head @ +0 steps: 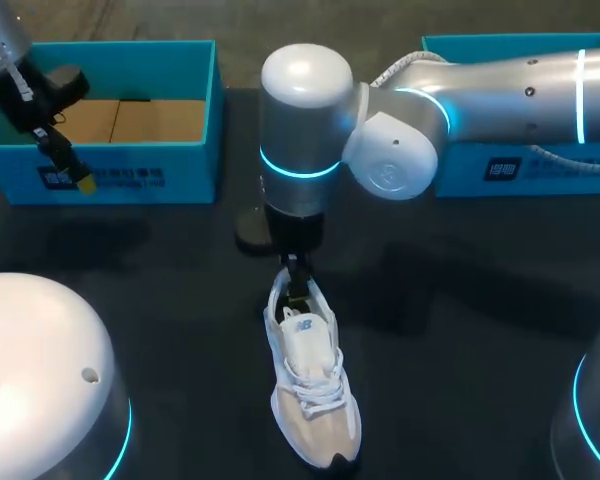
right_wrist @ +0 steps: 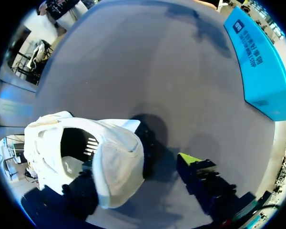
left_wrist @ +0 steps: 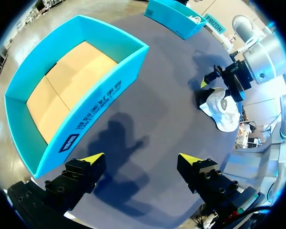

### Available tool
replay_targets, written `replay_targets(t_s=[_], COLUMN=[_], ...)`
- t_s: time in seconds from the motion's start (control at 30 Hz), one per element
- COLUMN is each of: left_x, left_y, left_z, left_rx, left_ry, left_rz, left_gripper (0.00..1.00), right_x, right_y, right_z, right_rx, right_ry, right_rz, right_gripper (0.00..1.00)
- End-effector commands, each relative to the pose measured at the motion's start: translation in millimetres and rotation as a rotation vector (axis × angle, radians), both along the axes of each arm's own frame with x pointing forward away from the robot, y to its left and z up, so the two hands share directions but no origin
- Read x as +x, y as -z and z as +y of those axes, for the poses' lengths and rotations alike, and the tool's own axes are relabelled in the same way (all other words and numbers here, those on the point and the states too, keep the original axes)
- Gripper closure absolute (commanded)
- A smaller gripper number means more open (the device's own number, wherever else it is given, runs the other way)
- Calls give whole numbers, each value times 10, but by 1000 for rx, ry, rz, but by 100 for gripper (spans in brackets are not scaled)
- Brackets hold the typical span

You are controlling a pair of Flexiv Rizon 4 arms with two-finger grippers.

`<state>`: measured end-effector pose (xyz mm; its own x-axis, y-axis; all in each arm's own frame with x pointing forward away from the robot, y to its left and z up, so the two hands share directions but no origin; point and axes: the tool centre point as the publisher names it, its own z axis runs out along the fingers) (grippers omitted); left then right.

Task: Take the shoe out of the shoebox, open the shoe tongue, remove and reinsert the insole, then place the shoe into the shoebox

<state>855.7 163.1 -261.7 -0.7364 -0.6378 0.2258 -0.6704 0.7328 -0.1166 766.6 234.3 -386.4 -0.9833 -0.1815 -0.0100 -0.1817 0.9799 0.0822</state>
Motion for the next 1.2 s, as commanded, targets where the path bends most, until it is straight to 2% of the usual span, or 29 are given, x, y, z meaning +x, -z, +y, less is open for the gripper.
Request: replay_targets(t_s=[0.03,0.43,0.6,0.8,1.03,1.2], left_x=[-37,-34,39,110,110,110], left_y=[-29,-19,-44,-81,-81,-81], left_z=[46,174,325,507,507,507], left_rx=[3,30,85,94,94,94], left_ry=[-10,-106,-210,-305,-305,-305], left_rz=[-4,16,38,48,48,48], left_gripper=[0,0,0,0,0,0], right_x=[10,-36,38,172,321,321], right_y=[31,-113,-261,-481,-840,-840], right_z=[13,9,-85,-190,-278,-278], right_rx=[3,-10,-16,-19,-18,-18], right_ry=[5,37,89,144,208,208], right_rz=[-3,-40,-66,-113,-163,-163], right_gripper=[100,100,100,100,100,100])
